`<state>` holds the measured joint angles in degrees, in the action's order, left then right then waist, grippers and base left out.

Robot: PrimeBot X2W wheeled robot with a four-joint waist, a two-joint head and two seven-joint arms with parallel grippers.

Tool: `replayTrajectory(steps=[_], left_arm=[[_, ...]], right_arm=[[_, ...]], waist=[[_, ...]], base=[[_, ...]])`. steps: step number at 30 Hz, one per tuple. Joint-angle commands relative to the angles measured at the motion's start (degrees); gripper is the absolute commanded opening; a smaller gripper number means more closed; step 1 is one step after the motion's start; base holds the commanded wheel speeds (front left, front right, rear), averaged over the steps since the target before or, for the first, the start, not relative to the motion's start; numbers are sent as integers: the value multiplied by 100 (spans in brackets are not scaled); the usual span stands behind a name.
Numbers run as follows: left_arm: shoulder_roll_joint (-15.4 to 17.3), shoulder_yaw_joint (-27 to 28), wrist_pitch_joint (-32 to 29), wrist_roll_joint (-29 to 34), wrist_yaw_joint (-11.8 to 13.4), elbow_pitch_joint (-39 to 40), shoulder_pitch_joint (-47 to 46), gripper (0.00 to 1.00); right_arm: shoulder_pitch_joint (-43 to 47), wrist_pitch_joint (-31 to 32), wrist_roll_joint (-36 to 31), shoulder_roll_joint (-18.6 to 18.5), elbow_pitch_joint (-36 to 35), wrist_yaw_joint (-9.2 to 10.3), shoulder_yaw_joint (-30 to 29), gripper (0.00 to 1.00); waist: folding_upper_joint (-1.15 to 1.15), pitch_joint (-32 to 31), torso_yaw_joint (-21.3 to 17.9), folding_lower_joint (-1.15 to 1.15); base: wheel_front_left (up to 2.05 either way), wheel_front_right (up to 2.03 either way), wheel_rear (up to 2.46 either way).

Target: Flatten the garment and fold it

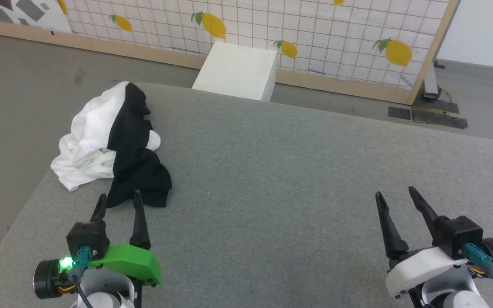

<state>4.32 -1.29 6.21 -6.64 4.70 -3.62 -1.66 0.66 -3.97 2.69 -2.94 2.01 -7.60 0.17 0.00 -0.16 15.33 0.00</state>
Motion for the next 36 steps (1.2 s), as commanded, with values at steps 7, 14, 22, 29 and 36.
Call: replayTrajectory(steps=[7,14,22,29,36], left_arm=[[70,-12,129,-182,107,-29,76,100],[99,-15,212,-266,187,-40,132,100],[163,-6,309,-383,272,-58,198,100],[206,-19,390,-490,345,-72,214,100],[231,-40,473,-600,430,-95,215,100]], right_arm=[[-138,-71,47,3,-24,5,83,100],[-137,-110,72,3,-22,6,148,100],[-119,-182,124,4,-11,7,213,100],[-125,-227,159,4,-10,7,237,100],[-150,-266,194,5,-18,8,254,100]], waist=[[0,10,240,0],[0,-3,437,0],[0,-46,668,0],[0,-53,884,0],[0,-44,1104,0]], base=[[0,0,0],[0,0,0],[0,0,0],[0,0,0],[0,0,0]])
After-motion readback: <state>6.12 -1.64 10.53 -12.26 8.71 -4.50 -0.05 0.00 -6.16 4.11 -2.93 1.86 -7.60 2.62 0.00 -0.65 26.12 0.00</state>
